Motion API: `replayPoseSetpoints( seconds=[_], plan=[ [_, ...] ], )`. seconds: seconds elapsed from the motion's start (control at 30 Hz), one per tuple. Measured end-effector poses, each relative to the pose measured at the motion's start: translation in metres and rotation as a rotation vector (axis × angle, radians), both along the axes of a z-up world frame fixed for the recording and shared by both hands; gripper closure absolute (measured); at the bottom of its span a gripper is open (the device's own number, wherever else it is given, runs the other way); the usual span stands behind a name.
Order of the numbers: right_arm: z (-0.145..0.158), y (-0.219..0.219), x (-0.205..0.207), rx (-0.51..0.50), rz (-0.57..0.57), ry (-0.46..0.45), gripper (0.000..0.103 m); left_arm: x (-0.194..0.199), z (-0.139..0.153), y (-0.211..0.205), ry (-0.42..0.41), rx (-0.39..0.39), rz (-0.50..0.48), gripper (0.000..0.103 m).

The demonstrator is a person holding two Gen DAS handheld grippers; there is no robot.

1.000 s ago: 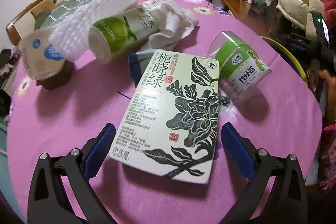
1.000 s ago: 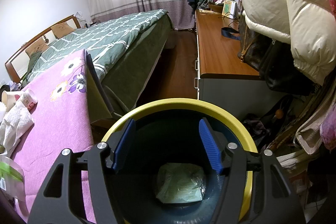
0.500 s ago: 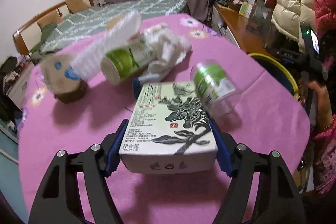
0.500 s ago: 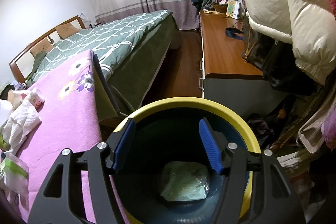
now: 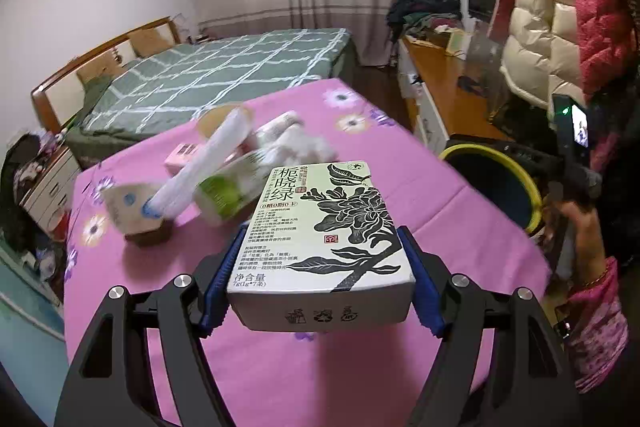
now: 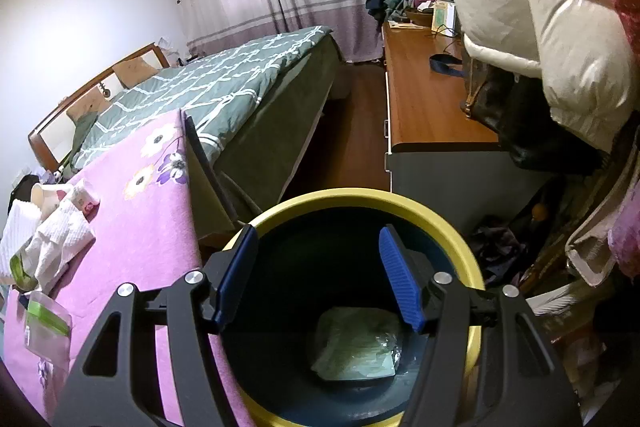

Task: Collect trash
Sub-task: 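Carry the tea box over the yellow bin and open the left gripper, then move both tools back over the table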

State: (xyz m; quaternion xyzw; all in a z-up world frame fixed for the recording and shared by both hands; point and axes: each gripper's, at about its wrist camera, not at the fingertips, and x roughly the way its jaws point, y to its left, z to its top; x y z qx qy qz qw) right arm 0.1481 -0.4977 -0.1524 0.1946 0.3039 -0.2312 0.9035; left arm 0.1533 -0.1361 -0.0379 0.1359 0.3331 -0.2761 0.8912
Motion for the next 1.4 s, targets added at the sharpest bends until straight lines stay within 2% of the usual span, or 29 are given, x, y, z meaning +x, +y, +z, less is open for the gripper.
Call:
replayPoseSetpoints(
  seconds=[0.13, 0.4, 0.63, 0.87, 0.97, 1.03, 1.1, 1.27, 1.4],
  plan=[
    [-0.001, -0.009, -0.007, 0.004, -0.015, -0.002, 0.043, 0.0, 0.001, -0.037, 0.01, 0.005, -0.058, 0.03],
    [0.0, -0.031, -0.033, -0.005, -0.06, 0.002, 0.043, 0.006, -0.013, -0.149, 0.054, 0.006, -0.229, 0.03],
    [-0.001, -0.049, -0.059, -0.015, -0.108, 0.014, 0.043, 0.009, -0.046, -0.244, 0.106, 0.046, -0.329, 0.03],
    [-0.009, -0.059, -0.069, -0.019, -0.141, 0.043, 0.043, 0.01, -0.078, -0.296, 0.133, 0.087, -0.361, 0.03],
    [-0.012, -0.061, -0.07, -0.017, -0.153, 0.051, 0.043, 0.011, -0.083, -0.301, 0.131, 0.093, -0.35, 0.028],
    [-0.014, -0.062, -0.07, -0.016, -0.158, 0.058, 0.042, 0.011, -0.081, -0.297, 0.112, 0.085, -0.341, 0.017],
    [-0.013, -0.061, -0.069, -0.016, -0.159, 0.061, 0.042, 0.01, -0.075, -0.289, 0.092, 0.069, -0.324, 0.015],
    [-0.012, -0.051, -0.067, -0.021, -0.142, 0.063, 0.042, 0.014, -0.06, -0.257, 0.08, 0.037, -0.277, 0.014],
    [-0.011, -0.034, -0.06, -0.023, -0.104, 0.068, 0.042, 0.014, -0.047, -0.211, 0.061, 0.007, -0.202, 0.011]
  ],
)
